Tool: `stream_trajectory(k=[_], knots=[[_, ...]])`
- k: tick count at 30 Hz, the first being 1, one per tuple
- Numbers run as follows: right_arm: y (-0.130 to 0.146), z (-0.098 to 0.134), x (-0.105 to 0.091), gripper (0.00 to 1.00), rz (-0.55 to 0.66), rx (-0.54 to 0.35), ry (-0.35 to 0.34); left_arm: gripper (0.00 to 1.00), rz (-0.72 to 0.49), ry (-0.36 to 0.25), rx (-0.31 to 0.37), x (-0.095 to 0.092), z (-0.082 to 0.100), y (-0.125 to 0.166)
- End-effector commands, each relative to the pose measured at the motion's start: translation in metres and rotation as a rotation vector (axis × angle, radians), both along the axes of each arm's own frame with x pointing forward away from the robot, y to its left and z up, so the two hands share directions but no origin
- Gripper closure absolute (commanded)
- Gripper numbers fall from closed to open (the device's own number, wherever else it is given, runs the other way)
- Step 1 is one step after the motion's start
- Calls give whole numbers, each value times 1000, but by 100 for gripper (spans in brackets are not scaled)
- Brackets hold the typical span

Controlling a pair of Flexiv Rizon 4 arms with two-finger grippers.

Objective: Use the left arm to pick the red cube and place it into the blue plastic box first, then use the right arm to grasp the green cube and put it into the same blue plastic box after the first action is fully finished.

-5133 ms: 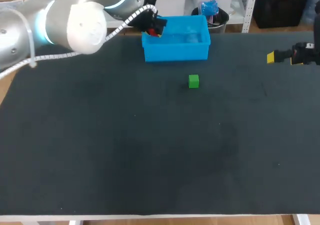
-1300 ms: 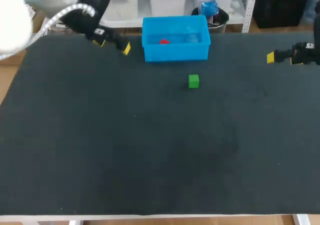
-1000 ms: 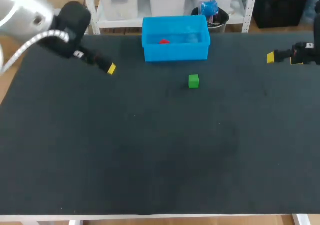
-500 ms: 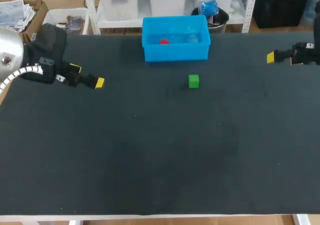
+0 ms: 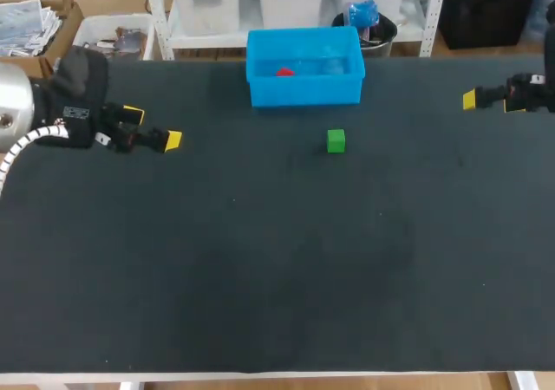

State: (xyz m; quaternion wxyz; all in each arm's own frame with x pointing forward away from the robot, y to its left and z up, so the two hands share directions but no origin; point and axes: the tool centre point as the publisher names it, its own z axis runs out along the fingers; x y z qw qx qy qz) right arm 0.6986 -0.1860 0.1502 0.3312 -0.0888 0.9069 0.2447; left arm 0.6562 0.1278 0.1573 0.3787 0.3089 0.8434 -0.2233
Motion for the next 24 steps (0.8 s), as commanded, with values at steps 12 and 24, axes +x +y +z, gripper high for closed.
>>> stream_trajectory(k=[12,24], knots=[[36,15,22,0,12,-150,46,0,-3,-12,-16,0,-2,1],[106,9,35,0,-45,-249,164,0,-3,-12,-16,0,-2,1]])
